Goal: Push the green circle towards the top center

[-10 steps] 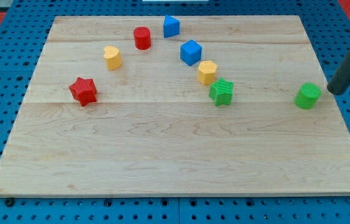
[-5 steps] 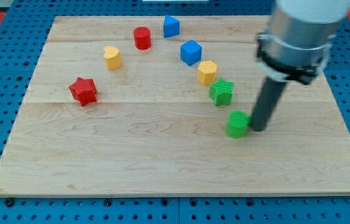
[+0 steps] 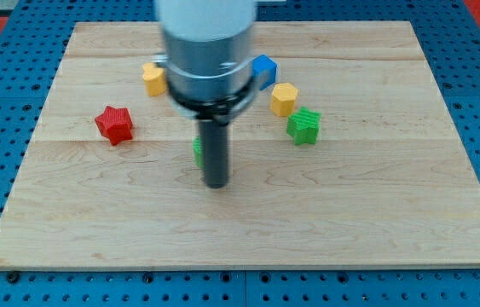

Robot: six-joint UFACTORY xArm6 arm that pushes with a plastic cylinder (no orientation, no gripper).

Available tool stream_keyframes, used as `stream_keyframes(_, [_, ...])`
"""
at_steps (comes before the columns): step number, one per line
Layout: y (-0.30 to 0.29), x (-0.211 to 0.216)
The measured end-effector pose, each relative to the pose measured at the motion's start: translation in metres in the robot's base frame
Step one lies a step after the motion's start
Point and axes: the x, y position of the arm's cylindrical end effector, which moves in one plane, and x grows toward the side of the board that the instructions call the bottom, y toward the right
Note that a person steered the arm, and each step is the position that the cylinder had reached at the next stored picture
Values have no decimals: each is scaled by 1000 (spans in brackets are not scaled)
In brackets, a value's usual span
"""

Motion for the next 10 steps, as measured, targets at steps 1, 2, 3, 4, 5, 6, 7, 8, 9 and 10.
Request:
stream_keyframes(1, [-3,-27])
stream_keyframes(2, [2,-60])
stream_keyframes(3, [11,-31])
stream_keyframes(4, [20,-62])
stream_keyframes(5, [20,-93])
stream_keyframes(6, [13,-110])
stream_keyframes(7, [6,-130])
stream_keyframes(8, [5,-153])
stream_keyframes(9, [9,-160])
stream_keyframes(10, [34,-144])
